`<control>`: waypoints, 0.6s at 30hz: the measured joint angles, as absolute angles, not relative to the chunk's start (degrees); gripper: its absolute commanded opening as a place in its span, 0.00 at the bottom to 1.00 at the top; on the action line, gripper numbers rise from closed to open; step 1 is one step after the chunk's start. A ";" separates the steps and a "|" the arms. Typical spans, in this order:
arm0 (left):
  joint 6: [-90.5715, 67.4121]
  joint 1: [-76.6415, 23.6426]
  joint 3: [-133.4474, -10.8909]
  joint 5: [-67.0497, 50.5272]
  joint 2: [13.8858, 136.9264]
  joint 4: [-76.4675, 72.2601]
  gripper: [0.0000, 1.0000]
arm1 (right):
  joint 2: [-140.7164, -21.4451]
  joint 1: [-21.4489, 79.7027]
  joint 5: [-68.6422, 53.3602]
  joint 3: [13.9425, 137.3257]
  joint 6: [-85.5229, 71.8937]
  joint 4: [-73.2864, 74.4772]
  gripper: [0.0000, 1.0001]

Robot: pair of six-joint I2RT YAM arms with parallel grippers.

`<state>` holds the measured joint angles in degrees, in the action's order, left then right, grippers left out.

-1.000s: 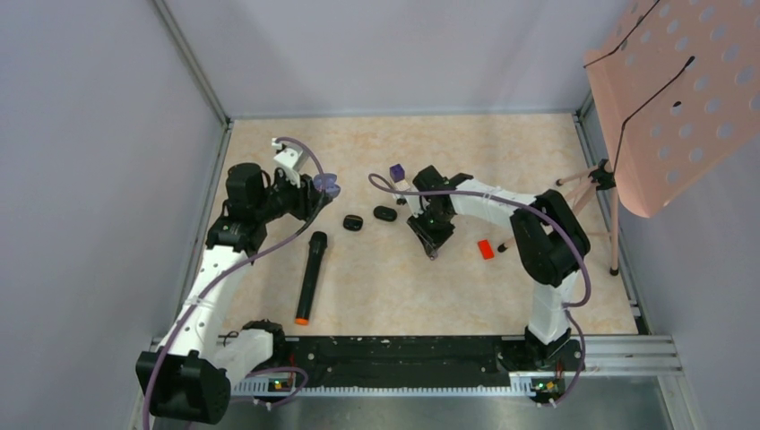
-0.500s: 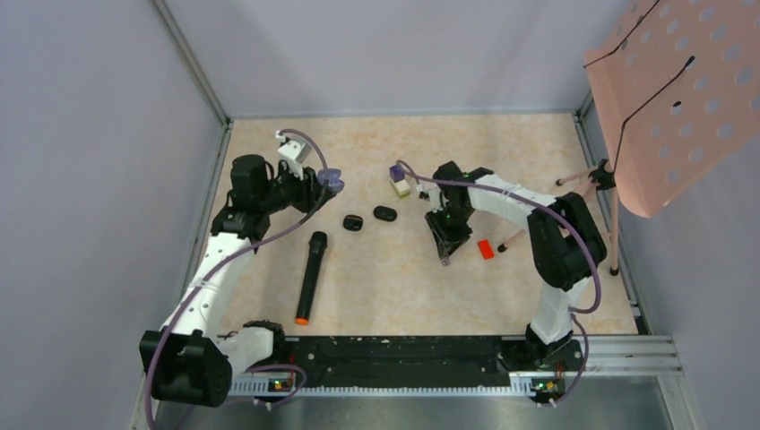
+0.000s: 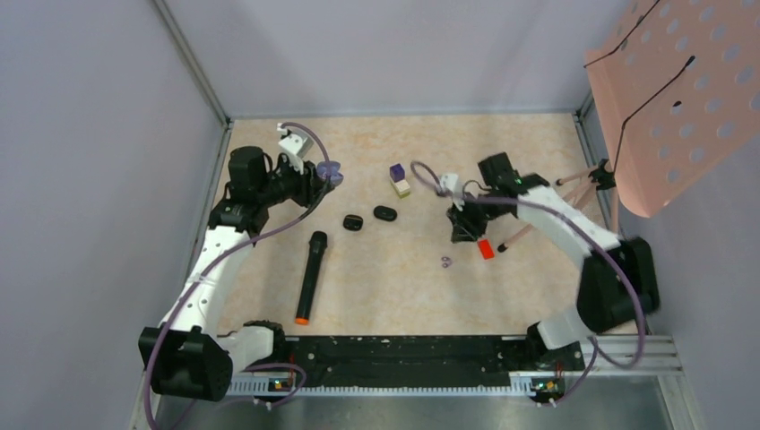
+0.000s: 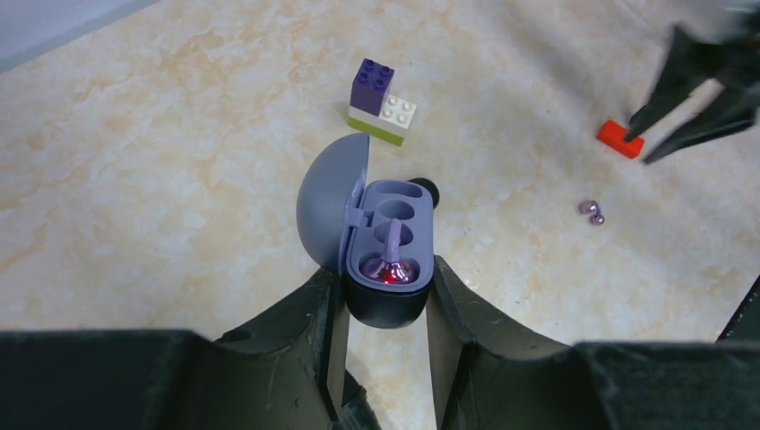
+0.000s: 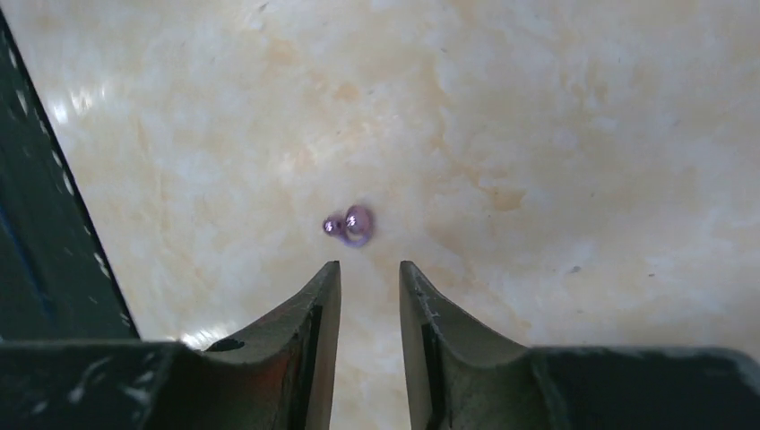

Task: Insert the wireless bluetooth earbuds into the charging case
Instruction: Pick up the earbud from the center of the board.

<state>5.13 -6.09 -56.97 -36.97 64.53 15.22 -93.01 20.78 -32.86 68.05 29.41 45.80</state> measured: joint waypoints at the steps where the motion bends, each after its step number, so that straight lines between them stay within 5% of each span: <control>1: 5.91 -6.09 -56.97 -36.86 64.53 15.57 0.00 | -86.87 20.56 -34.48 63.13 38.65 43.66 0.26; 6: 9.08 -6.09 -56.97 -36.69 64.49 17.63 0.00 | -65.63 20.14 -41.58 41.50 79.11 36.38 0.21; 12: 12.08 -6.09 -56.97 -35.88 64.23 19.16 0.00 | -78.96 20.05 -44.80 44.49 106.96 41.08 0.20; 18: 12.62 -6.07 -56.97 -34.96 63.75 19.73 0.00 | -83.44 20.05 -44.21 45.60 115.59 45.91 0.17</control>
<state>12.62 -6.07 -56.97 -34.96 63.75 19.73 -83.44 20.05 -44.21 45.60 115.59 45.91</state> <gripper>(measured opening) 0.383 0.177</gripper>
